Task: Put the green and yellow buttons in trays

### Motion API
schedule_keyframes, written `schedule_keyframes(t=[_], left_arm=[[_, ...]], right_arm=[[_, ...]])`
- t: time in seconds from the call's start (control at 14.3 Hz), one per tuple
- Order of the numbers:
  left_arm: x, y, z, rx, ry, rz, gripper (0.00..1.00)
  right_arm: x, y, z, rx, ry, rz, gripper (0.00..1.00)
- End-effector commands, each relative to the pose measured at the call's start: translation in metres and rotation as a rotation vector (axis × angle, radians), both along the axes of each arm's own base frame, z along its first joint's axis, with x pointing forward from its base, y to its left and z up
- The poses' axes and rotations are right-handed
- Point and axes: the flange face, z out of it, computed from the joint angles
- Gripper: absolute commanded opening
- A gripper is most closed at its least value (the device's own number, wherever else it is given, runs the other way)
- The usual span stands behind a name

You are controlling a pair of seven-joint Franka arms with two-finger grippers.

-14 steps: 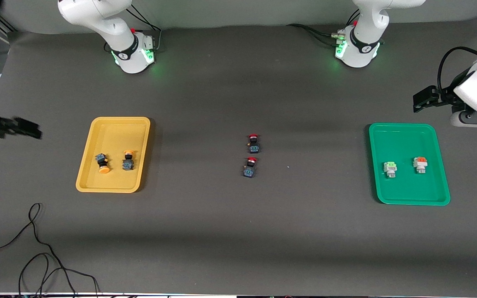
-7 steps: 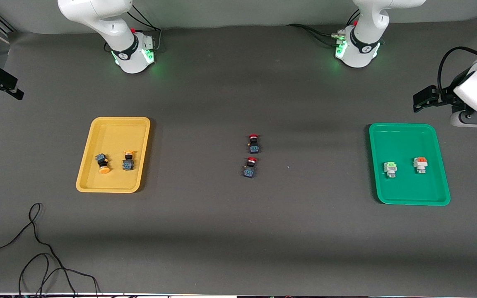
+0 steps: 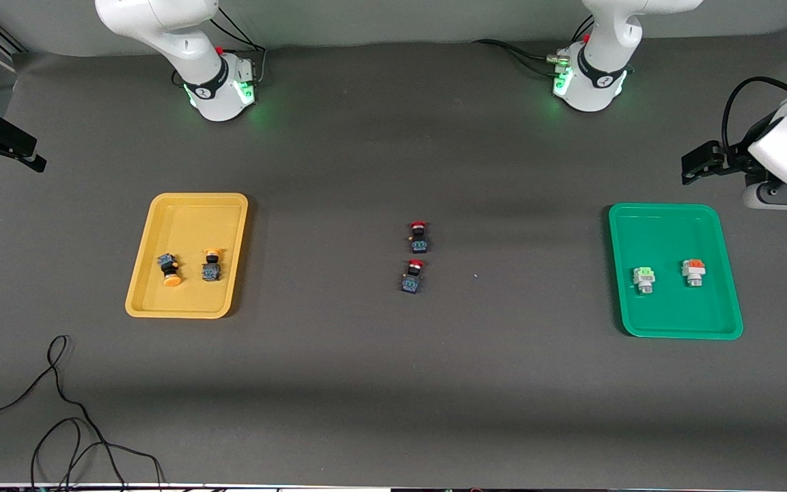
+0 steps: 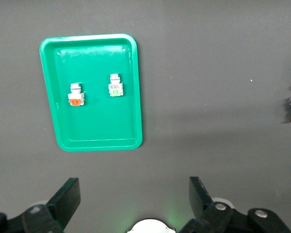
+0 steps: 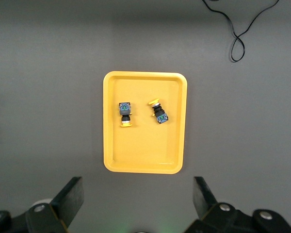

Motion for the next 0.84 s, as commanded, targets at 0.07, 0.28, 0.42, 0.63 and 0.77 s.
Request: schedule_keyframes(t=[0.07,0.28,0.42,0.63,0.77], left_arm=[[-0.0055,0.0006,0.0098,-0.002,-0.001,-0.004,1.0],[-0.0057,0.0006,0.0097,-0.002,0.0,-0.004,1.0],[-0.0057,0.0006,0.0097,-0.002,0.0,-0.004,1.0],[-0.0056,0.0014,0.0097,-0.002,0.0,-0.003,1.0],[-0.0056,0.0014,0.0097,-0.002,0.0,-0.003,1.0]], right_arm=[[-0.0012,0.0014,0.0031,-0.022,-0.016,-0.007,1.0],[-0.0008,0.0007,0.0031,-0.023,-0.016,-0.007,1.0],[0.0034,0.0014,0.0044,-0.026,-0.014,-0.008,1.0],[0.0034,0.0014,0.0044,-0.026,-0.014,-0.008,1.0],[0.0029,0.0005,0.0052,-0.026,-0.016,-0.008,1.0]])
